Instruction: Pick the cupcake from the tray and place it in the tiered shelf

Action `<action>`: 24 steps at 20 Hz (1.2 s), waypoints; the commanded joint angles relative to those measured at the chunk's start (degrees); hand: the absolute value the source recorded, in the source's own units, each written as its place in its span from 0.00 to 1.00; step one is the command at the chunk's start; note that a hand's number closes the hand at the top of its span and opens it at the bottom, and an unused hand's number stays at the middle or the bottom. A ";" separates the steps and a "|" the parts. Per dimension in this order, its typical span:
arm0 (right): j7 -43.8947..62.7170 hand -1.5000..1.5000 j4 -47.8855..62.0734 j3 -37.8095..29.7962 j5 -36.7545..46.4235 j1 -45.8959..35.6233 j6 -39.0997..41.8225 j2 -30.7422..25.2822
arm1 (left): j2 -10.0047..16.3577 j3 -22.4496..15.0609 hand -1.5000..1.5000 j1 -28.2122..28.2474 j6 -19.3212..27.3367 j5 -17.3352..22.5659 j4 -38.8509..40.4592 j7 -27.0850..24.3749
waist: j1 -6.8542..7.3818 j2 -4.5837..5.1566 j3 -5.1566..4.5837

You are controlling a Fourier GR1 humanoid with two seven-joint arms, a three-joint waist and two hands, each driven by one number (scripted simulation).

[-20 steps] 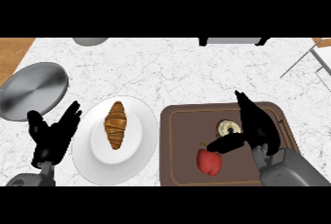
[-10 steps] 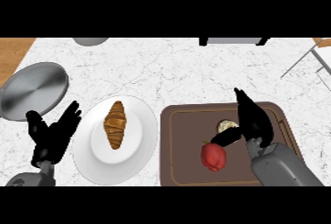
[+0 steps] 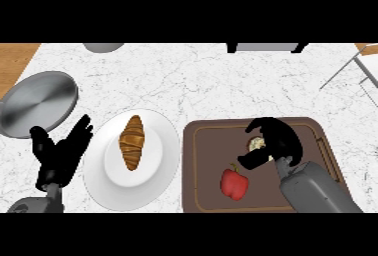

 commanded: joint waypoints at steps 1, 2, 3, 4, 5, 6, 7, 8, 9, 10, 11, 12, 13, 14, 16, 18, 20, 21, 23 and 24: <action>-3.65 1.00 1.09 0.68 0.20 1.79 0.08 3.27 | -1.65 -0.39 0.50 2.52 -1.22 -0.70 3.27 -1.54 | -0.07 0.77 -0.24; -5.43 1.00 3.02 -1.21 -0.10 -0.15 0.04 4.11 | -0.29 -0.01 0.50 1.15 -1.64 0.17 -0.71 2.81 | 0.10 0.76 -0.22; -7.62 1.00 0.87 -1.02 0.77 2.91 -1.71 3.20 | -1.43 0.15 0.50 -0.49 0.06 -0.87 1.47 2.76 | -0.24 0.75 -0.23; -5.72 1.00 3.20 0.89 3.57 1.17 -3.11 6.68 | -1.89 -0.49 0.50 -0.21 1.02 -1.94 0.91 3.24 | -0.03 0.77 -0.23; -4.02 1.00 -0.11 -0.15 2.46 0.08 -0.52 6.43 | -1.97 0.02 0.50 -0.67 0.36 -1.34 1.33 3.72 | -0.15 0.73 -0.24; -6.73 1.00 -0.58 0.29 3.76 1.84 -1.82 5.47 | -3.54 0.22 0.50 0.00 0.95 -2.24 4.32 0.16 | -0.28 0.76 -0.25; -8.07 1.00 -4.99 -0.44 3.71 4.77 -2.81 3.91 | -1.50 1.23 0.50 -1.57 0.00 -1.39 2.39 3.71 | -0.49 0.68 -0.24; -3.07 1.00 2.42 -5.57 4.03 -1.08 -5.18 6.13 | -1.56 -0.17 0.50 0.76 0.57 -2.42 -0.37 3.47 | 0.06 0.75 -0.23; 3.19 1.00 3.48 -9.52 4.08 -2.57 -8.04 6.44 | -0.67 0.61 0.50 2.60 -0.88 -0.87 -1.21 2.43 | 0.49 0.75 -0.24; 6.48 1.00 6.12 -13.89 3.94 -3.68 -10.63 6.00 | -0.71 0.82 0.50 0.91 -0.54 -1.43 0.21 1.56 | 0.17 1.10 -0.26; 10.29 1.00 6.90 -17.57 4.41 -3.97 -13.18 5.04 | -1.78 -0.22 0.50 2.44 -0.42 -1.61 -0.12 1.28 | -0.15 1.10 -0.29; 12.03 1.00 8.93 -20.77 5.19 -3.45 -16.65 4.13 | -2.07 0.41 0.50 2.09 -0.19 -1.02 -0.03 1.14 | -0.52 1.40 -0.27; 16.04 1.00 10.82 -24.46 5.55 -4.95 -18.39 3.16 | -0.98 1.16 0.50 1.89 -0.20 -0.99 -0.63 1.41 | -0.19 1.59 -0.28; 18.47 1.00 12.32 -24.52 8.26 -7.19 -19.47 2.84 | -1.87 0.51 0.50 0.55 -0.18 -0.81 -0.09 2.43 | -0.06 1.56 -0.35; 21.46 1.00 13.68 -27.09 11.92 -12.37 -23.64 2.56 | -3.22 -1.21 0.50 0.72 0.62 -2.00 -1.02 2.37 | 0.82 1.27 -0.32; 23.82 1.00 15.65 -27.25 17.95 -16.32 -24.85 0.84 | -1.83 -0.91 0.50 2.26 -0.12 -2.19 -1.95 2.44 | 1.78 0.99 -0.36; 26.99 1.00 16.72 -26.22 24.33 -19.56 -26.00 1.51 | -1.22 0.17 0.50 0.69 -0.39 -1.65 -0.49 3.25 | 1.45 0.97 -0.42; 27.68 1.00 16.86 -26.99 26.48 -22.42 -25.89 0.85 | -2.70 -1.47 0.50 1.14 0.99 -2.90 -1.44 3.43 | 1.67 0.87 -0.41; 30.43 1.00 18.34 -27.57 31.11 -27.45 -21.49 -1.50 | -2.52 -0.91 0.50 0.27 0.22 -2.77 0.54 2.40 | 1.18 0.88 -0.52; 32.15 1.00 15.71 -27.72 32.73 -28.15 -19.76 -2.02 | -0.97 0.31 0.50 1.97 -1.62 -1.49 0.46 2.08 | 0.58 0.32 -0.57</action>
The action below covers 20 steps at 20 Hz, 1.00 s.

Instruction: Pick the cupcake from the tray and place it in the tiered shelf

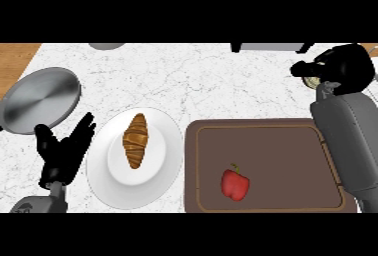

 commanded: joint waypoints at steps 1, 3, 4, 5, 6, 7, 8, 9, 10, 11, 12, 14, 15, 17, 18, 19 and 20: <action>15.98 1.00 2.09 -0.60 11.07 -10.06 -0.58 -1.33 | -2.25 -1.57 0.50 -0.58 1.90 -1.68 3.70 1.03 | -0.49 0.26 -0.44; 19.08 1.00 1.25 -1.39 15.58 -11.93 1.93 -0.94 | -0.50 -0.12 0.50 0.76 0.33 -0.51 2.94 0.77 | -0.74 -0.24 -0.45; 19.12 1.00 1.49 -3.18 15.91 -14.30 4.50 -2.80 | -0.02 0.39 0.50 1.95 -1.36 0.53 3.36 -0.18 | -0.71 -0.26 -0.47; 19.16 1.00 1.04 -3.51 17.77 -15.82 7.46 -1.42 | -0.74 0.39 0.50 -0.03 0.29 0.37 2.44 1.66 | -1.35 -0.50 -0.42; 19.19 1.00 2.72 -4.81 19.59 -17.95 9.05 -2.44 | -0.88 0.12 0.50 1.82 -0.15 0.47 1.20 0.67 | -0.58 -0.45 -0.42; 19.22 1.00 0.97 -5.33 19.92 -19.97 11.64 -2.46 | -1.65 -1.14 0.50 2.55 0.09 -0.70 2.21 0.08 | -1.35 -0.67 -0.43; 19.24 1.00 0.88 -6.00 21.19 -20.73 11.96 -2.69 | -0.65 0.37 0.50 1.52 -0.38 0.24 3.35 0.92 | -1.63 -0.48 -0.39; 19.25 1.00 3.00 -7.14 22.62 -23.15 13.05 -3.14 | 0.47 1.54 0.50 0.17 -1.02 0.96 3.60 1.55 | -1.20 -0.22 -0.39; 19.26 1.00 1.04 -7.80 22.27 -21.93 14.27 -4.26 | -0.76 -0.19 0.50 2.86 0.19 -0.09 0.22 1.52 | -1.41 -0.63 -0.26; 19.27 1.00 0.04 -8.14 24.48 -22.25 15.96 -2.84 | 0.63 1.51 0.50 1.90 0.05 -0.04 2.34 1.12 | -2.15 -0.73 -0.33; 19.27 1.00 1.64 -9.20 24.62 -23.91 15.80 -4.44 | 1.12 2.59 0.50 -0.23 -1.63 1.30 4.82 1.15 | -2.22 -0.23 -0.36; 17.42 1.00 1.14 -11.85 25.00 -25.84 18.37 -7.18 | -0.40 0.80 0.50 2.64 -0.84 0.07 3.24 0.13 | -2.16 -0.46 -0.29; 18.57 1.00 -0.20 -11.29 26.19 -25.62 19.00 -5.13 | -0.77 1.31 0.50 0.15 1.05 -0.32 3.25 1.66 | -2.46 -0.45 -0.25; 17.02 1.00 -0.39 -13.43 27.37 -26.55 21.60 -7.53 | 0.09 1.42 0.50 3.87 -1.21 0.31 1.93 -0.46 | -2.00 -0.54 -0.26; 15.80 1.00 0.78 -15.25 27.78 -29.36 21.37 -9.59 | -0.64 0.64 0.50 2.64 -0.63 0.20 0.91 1.10 | -1.68 -0.37 -0.23; 14.40 1.00 1.58 -16.25 28.37 -28.02 19.53 -10.09 | -0.02 1.62 0.50 3.54 -1.90 1.22 0.68 0.13 | -1.27 -0.15 -0.20; 10.69 1.00 0.12 -18.49 26.62 -28.42 23.31 -13.92 | -0.96 0.15 0.50 5.10 -0.13 -0.89 0.87 -0.12 | -2.22 -0.50 -0.18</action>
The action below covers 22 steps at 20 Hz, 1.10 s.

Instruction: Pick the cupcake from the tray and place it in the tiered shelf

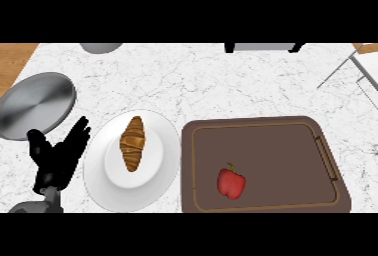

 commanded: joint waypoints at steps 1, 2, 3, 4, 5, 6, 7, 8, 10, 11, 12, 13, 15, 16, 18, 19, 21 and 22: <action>8.85 1.00 -1.61 -3.54 2.07 -0.93 6.49 -3.16 | -1.20 -0.98 0.50 2.02 0.04 -0.19 1.42 1.17 | -0.39 0.34 -0.27; 9.62 1.00 -0.90 -3.61 2.82 -4.24 8.27 -2.60 | 0.43 0.28 0.50 2.01 -1.04 -0.05 1.60 0.07 | 0.32 0.45 -0.31; 7.75 1.00 2.11 -5.47 3.14 -4.40 6.24 -4.35 | -1.11 -1.08 0.50 1.72 -0.86 -0.30 2.17 0.50 | 0.57 0.76 -0.29; 5.95 1.00 0.57 -5.52 2.75 -3.89 9.01 -4.85 | -0.04 0.71 0.50 -0.62 -1.39 0.26 5.21 0.55 | -0.26 0.68 -0.31; 4.96 1.00 -3.04 -6.02 2.28 -2.89 12.18 -5.88 | -0.73 0.21 0.50 0.75 0.15 0.06 1.51 1.84 | -0.51 0.25 -0.26; 4.01 1.00 -0.92 -7.79 1.51 -4.08 11.26 -6.36 | 0.37 1.13 0.50 1.21 -2.00 0.74 2.91 0.07 | 0.04 0.52 -0.28; 2.01 1.00 0.74 -9.90 0.94 -2.15 9.22 -7.58 | -1.87 -0.88 0.50 2.13 -0.32 -0.47 1.34 0.18 | 0.19 0.62 -0.23; 1.44 1.00 -0.25 -9.61 1.15 -2.31 10.39 -7.48 | -1.60 -0.74 0.50 0.82 1.00 -1.02 1.06 2.49 | 0.12 0.59 -0.22; 0.69 1.00 -0.84 -11.36 0.40 -1.36 11.03 -7.38 | -0.62 0.25 0.50 3.88 -1.15 -0.20 0.55 -0.09 | 0.47 0.55 -0.23; -0.56 1.00 -1.42 -11.91 -0.27 -2.54 14.83 -8.82 | 0.18 1.19 0.50 -0.46 -1.77 0.56 3.52 2.16 | -0.37 0.54 -0.26; -2.79 1.00 -0.18 -14.05 -1.75 -0.18 14.18 -9.54 | -2.91 -1.03 0.50 -0.16 1.04 -1.46 2.77 1.34 | -0.54 0.59 -0.22; -1.44 1.00 -2.00 -13.25 -1.66 -1.47 16.53 -8.46 | -1.86 -0.32 0.50 1.55 -0.66 -1.02 2.82 -0.23 | -0.12 0.50 -0.26; -4.52 1.00 0.18 -14.46 -2.45 -0.63 16.06 -10.26 | -1.99 0.15 0.50 -0.34 -0.49 -0.61 3.10 1.17 | 0.03 0.67 -0.24; -5.74 1.00 0.80 -15.37 -2.35 2.53 14.79 -10.54 | -2.05 -0.46 0.50 2.97 -1.06 -1.03 2.06 -0.41 | 0.19 0.66 -0.22; -9.17 1.00 2.44 -17.81 -3.47 6.27 10.85 -11.88 | -2.14 -0.63 0.50 2.29 -0.16 -0.39 -1.86 3.40 | 0.49 0.69 -0.14; -7.73 1.00 2.06 -17.20 -3.43 3.82 13.43 -12.08 | -1.53 0.74 0.50 1.27 -2.20 -0.74 4.44 -1.09 | 0.27 0.80 -0.24; -11.89 1.00 4.67 -18.53 -4.07 5.43 12.74 -15.97 | -3.27 -0.54 0.50 0.61 0.70 -2.11 2.26 1.22 | 0.43 0.84 -0.21; -9.95 1.00 3.65 -18.16 -3.87 5.47 12.20 -14.91 | -2.29 0.18 0.50 -0.26 -0.48 -1.54 2.36 1.91 | 0.50 0.81 -0.22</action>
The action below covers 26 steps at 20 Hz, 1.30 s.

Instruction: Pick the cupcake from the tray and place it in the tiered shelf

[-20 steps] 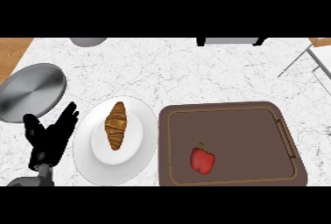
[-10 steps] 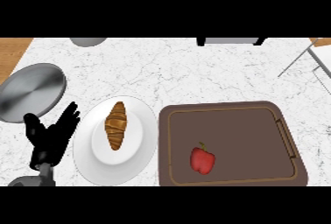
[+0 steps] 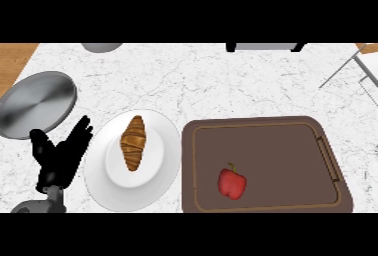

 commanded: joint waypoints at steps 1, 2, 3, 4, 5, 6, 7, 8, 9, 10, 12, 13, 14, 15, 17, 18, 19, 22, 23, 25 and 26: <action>1.09 1.00 0.98 -1.85 -1.30 3.47 -0.84 -1.03 | -0.75 -1.11 0.50 1.07 0.19 -0.86 0.58 2.68 | 0.18 0.40 -0.38; 0.01 1.00 2.45 -0.97 -0.79 2.52 -1.63 -2.33 | 0.62 0.12 0.50 2.46 -1.66 -0.10 0.52 1.33 | 0.49 0.45 -0.40; 0.12 1.00 2.66 -1.99 -1.24 3.21 -3.57 -1.97 | 0.08 0.52 0.50 1.46 -3.21 0.94 3.20 0.00 | 0.36 0.52 -0.41; 0.68 1.00 1.85 -1.46 -1.18 4.38 -2.24 -1.34 | -1.11 -0.16 0.50 0.34 0.15 -0.64 1.87 2.55 | 0.22 0.45 -0.39; -2.58 1.00 5.55 -3.11 -1.84 5.15 -4.48 -4.20 | -0.63 -0.69 0.50 0.58 0.01 -0.92 -0.47 3.81 | 0.44 0.51 -0.36; -2.45 1.00 5.78 -2.80 -1.74 5.56 -5.20 -3.81 | -0.49 0.40 0.50 2.41 -1.26 -0.44 1.62 0.73 | 0.53 0.54 -0.39; -3.03 1.00 6.83 -3.01 -2.28 4.60 -4.40 -5.22 | -0.57 -0.25 0.50 -1.16 -0.76 -0.74 1.94 4.16 | 0.34 0.55 -0.38; -2.96 1.00 7.21 -2.29 -2.28 5.46 -6.23 -4.03 | -0.87 -0.96 0.50 1.05 -1.11 -0.93 -0.69 3.87 | 0.60 0.51 -0.38; -5.87 1.00 8.99 -3.33 -3.18 5.84 -7.02 -5.79 | -1.17 0.78 0.50 0.06 -2.26 -1.39 7.03 -2.81 | 0.31 0.70 -0.41; -2.78 1.00 9.23 -1.50 -1.42 4.38 -9.03 -4.00 | -1.85 0.00 0.50 0.41 -0.69 -0.21 1.31 3.37 | 0.87 0.62 -0.39; -6.20 1.00 5.34 -2.61 -4.54 8.78 -7.58 -4.56 | -1.05 0.46 0.50 1.39 -1.10 -0.74 0.18 3.09 | 0.27 0.38 -0.38; -4.22 1.00 1.61 -1.22 -4.27 9.46 -7.69 -1.66 | -2.93 -0.37 0.50 -1.26 1.31 -2.63 3.18 2.73 | -0.11 0.37 -0.40; -6.03 1.00 2.07 -2.95 -6.44 9.74 -6.66 -3.73 | -1.31 0.52 0.50 0.13 -1.45 -0.91 1.52 3.26 | 0.03 0.34 -0.40; -7.32 1.00 5.13 -2.61 -6.29 8.56 -6.65 -5.84 | -1.78 0.99 0.50 -2.86 -1.06 -1.24 4.25 2.92 | 0.08 0.48 -0.40; -5.82 1.00 6.06 -1.32 -5.94 6.78 -7.04 -5.81 | -1.31 1.09 0.50 -0.67 -0.09 -1.06 -0.83 6.19 | 0.51 0.43 -0.40; -3.90 1.00 4.38 0.08 -4.90 9.32 -9.85 -1.69 | -2.64 0.32 0.50 -0.98 0.05 -2.56 2.81 2.82 | 0.31 0.48 -0.41; -5.24 1.00 0.36 -1.28 -7.78 8.48 -2.40 -5.57 | -2.67 0.48 0.50 -0.29 -0.66 -2.47 3.19 1.57 | -0.17 0.28 -0.43; -4.84 1.00 3.59 0.30 -6.80 9.78 -1.78 -5.33 | -1.42 1.96 0.50 0.22 -1.86 -1.31 1.88 2.28 | 0.14 0.36 -0.42; -5.83 1.00 3.84 0.68 -6.82 8.84 1.43 -7.88 | -1.78 1.02 0.50 1.24 -1.61 -1.70 0.47 3.26 | 0.15 0.31 -0.43; -4.50 1.00 4.90 -3.31 -7.87 6.83 -7.24 -8.90 | -2.23 1.55 0.50 -0.16 -1.86 -1.28 1.24 2.48 | 0.46 0.49 -0.40; -1.54 1.00 -1.11 -4.54 -8.45 9.93 -9.77 -5.23 | -2.37 0.62 0.50 1.38 -1.01 -2.36 0.13 3.14 | -0.17 0.20 -0.38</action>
